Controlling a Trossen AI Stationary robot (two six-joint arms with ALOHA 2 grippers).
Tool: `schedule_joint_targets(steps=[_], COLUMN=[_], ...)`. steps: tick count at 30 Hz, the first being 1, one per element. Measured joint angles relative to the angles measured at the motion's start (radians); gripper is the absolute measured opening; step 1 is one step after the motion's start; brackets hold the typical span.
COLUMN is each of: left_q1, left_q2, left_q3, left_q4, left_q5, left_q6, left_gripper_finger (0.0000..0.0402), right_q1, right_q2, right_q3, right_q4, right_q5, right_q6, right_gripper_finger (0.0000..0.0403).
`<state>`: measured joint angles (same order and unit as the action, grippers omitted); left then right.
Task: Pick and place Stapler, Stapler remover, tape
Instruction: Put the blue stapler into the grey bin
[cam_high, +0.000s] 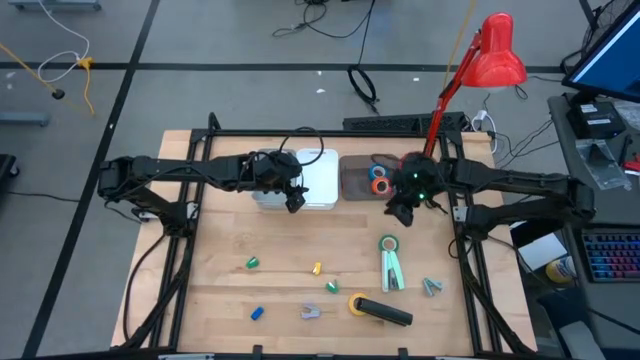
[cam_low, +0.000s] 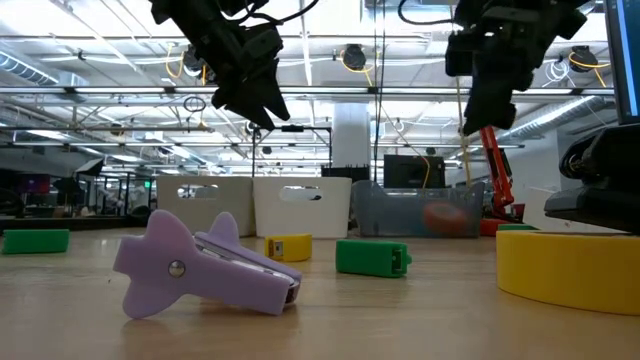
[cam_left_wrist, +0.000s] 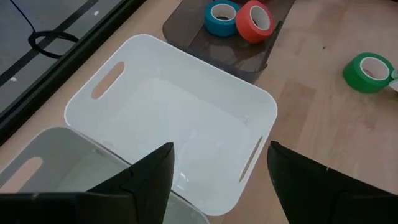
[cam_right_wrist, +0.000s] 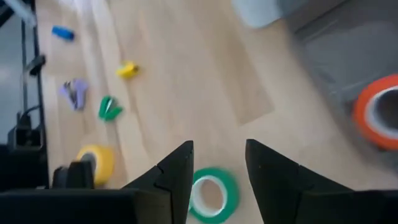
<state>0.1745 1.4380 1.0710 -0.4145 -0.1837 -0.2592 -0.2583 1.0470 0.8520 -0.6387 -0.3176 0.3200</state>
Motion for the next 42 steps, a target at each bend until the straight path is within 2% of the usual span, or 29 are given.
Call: schedule_joint_targets(steps=[12, 25, 31, 42], left_q1=[0.000, 0.000, 0.000, 0.000], left_q2=[0.000, 0.000, 0.000, 0.000], left_q3=[0.000, 0.000, 0.000, 0.000], left_q4=[0.000, 0.000, 0.000, 0.000], left_q5=[0.001, 0.003, 0.003, 0.002], left_q6=[0.003, 0.002, 0.001, 0.000], left_gripper_finger=[0.0257, 0.0257, 0.0258, 0.0257], right_q1=[0.170, 0.260, 0.287, 0.301], right_q2=[0.000, 0.000, 0.000, 0.000], right_q3=[0.000, -0.083, -0.147, -0.156], right_q4=[-0.009, -0.009, 0.017, 0.029], right_q5=[0.003, 0.002, 0.001, -0.002], right_q6=[0.082, 0.221, 0.350, 0.561], right_gripper_finger=[0.0133, 0.0132, 0.0132, 0.0131])
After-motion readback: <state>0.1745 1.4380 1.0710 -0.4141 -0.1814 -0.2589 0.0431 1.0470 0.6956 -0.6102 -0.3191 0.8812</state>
